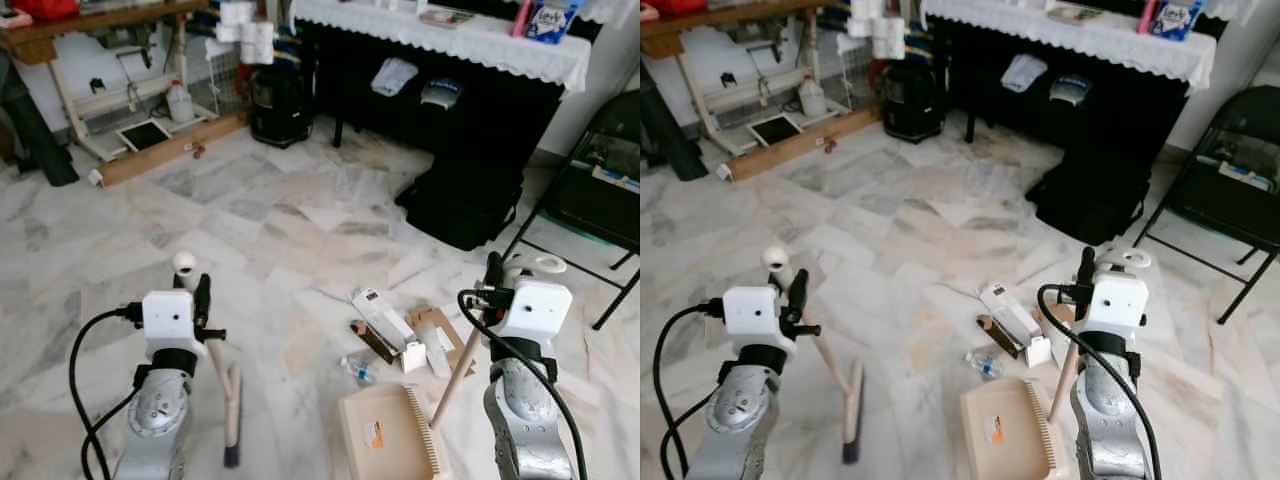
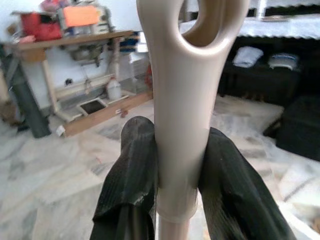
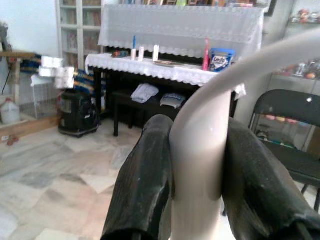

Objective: Sweep floor

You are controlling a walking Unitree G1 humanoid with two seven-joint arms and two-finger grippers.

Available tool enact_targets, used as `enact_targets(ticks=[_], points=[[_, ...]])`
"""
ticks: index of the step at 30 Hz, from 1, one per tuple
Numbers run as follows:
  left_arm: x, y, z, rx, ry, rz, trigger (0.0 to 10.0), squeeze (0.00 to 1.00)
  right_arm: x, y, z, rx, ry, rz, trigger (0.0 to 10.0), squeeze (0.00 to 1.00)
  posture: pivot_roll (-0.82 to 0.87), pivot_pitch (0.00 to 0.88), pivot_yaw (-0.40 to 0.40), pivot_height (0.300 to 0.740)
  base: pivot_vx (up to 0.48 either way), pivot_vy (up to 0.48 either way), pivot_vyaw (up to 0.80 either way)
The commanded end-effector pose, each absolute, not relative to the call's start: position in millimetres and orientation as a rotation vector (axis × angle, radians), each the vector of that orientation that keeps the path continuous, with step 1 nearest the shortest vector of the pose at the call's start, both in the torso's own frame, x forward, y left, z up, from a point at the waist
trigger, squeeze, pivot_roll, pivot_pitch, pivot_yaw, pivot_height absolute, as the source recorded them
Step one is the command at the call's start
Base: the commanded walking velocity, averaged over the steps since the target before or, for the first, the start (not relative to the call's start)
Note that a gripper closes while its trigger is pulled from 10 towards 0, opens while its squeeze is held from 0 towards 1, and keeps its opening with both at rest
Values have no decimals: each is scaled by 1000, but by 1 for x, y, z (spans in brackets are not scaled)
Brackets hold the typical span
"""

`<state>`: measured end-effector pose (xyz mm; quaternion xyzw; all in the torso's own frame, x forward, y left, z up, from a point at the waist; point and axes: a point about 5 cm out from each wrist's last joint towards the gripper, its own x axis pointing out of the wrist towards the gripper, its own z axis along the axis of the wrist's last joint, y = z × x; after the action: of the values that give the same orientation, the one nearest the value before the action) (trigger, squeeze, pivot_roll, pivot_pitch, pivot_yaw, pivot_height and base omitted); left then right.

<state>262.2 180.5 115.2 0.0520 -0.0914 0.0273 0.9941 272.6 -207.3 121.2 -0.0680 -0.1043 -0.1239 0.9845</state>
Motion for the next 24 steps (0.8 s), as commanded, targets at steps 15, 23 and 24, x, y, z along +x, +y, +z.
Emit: enact_targets(ticks=[15,23,24], points=[[280,166,135,134,-250,-29,10000,0,275,-208,136,-103,-257,-280,10000,0,29,0,4,740,136,0,0],[284,155,133,115,-247,-46,10000,0,270,-223,138,-123,-253,-312,10000,0,-9,7,-5,740,365,0,0],[284,153,133,111,-247,-47,10000,0,269,-225,138,-126,-253,-314,10000,0,-11,7,-5,740,375,0,0]])
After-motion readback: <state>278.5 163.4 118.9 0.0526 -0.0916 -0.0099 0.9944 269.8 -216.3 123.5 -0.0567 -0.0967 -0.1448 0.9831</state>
